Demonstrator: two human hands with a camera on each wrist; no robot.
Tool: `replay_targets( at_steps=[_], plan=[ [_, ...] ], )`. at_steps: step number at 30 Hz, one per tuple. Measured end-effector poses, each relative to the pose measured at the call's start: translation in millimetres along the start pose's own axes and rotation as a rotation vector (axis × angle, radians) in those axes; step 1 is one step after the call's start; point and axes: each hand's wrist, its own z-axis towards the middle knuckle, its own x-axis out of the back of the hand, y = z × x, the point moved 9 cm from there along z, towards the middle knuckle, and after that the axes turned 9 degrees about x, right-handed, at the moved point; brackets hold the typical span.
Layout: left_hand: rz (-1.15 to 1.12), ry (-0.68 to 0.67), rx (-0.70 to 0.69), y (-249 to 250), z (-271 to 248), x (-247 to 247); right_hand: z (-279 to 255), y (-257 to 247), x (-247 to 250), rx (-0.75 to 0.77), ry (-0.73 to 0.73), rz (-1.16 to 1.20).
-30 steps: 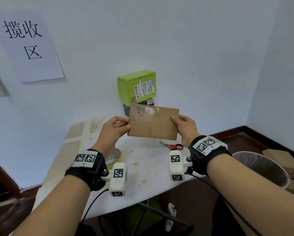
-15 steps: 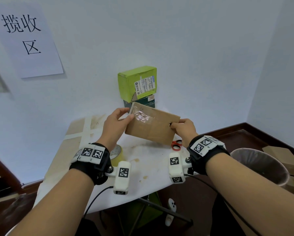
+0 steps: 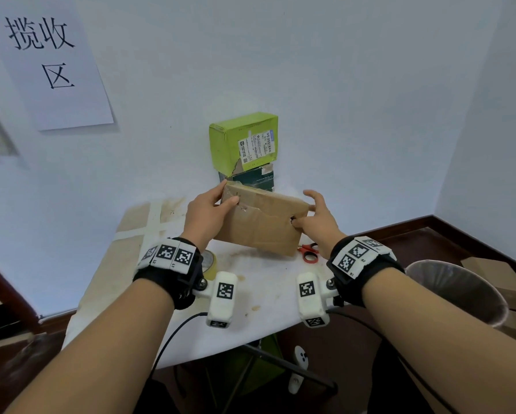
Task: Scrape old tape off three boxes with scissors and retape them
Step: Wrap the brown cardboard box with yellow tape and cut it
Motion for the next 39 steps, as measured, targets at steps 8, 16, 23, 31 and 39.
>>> replay_targets(
  at_steps=[8, 16, 23, 31, 39],
  plan=[
    [0.369, 0.006, -0.196, 20.6, -3.3, -10.3, 6.2, 5.3, 7.2, -0.132, 0.047, 0.162],
    [0.490, -0.343, -0.130, 10.0, -24.8, -66.8, -4.1, 22.6, -19.6, -0.258, -0.030, 0.187],
    [0.629, -0.391, -0.101, -5.0, -23.1, -61.3, -17.3, 23.2, -31.6, -0.368, -0.197, 0.250],
    [0.635, -0.359, -0.091, -16.1, -24.1, -53.6, -7.5, 41.9, 6.3, -0.311, -0.176, -0.208],
    [0.638, -0.360, -0.082, -16.5, -23.9, -53.9, -4.1, 54.7, 6.5, -0.347, -0.362, -0.796]
  ],
)
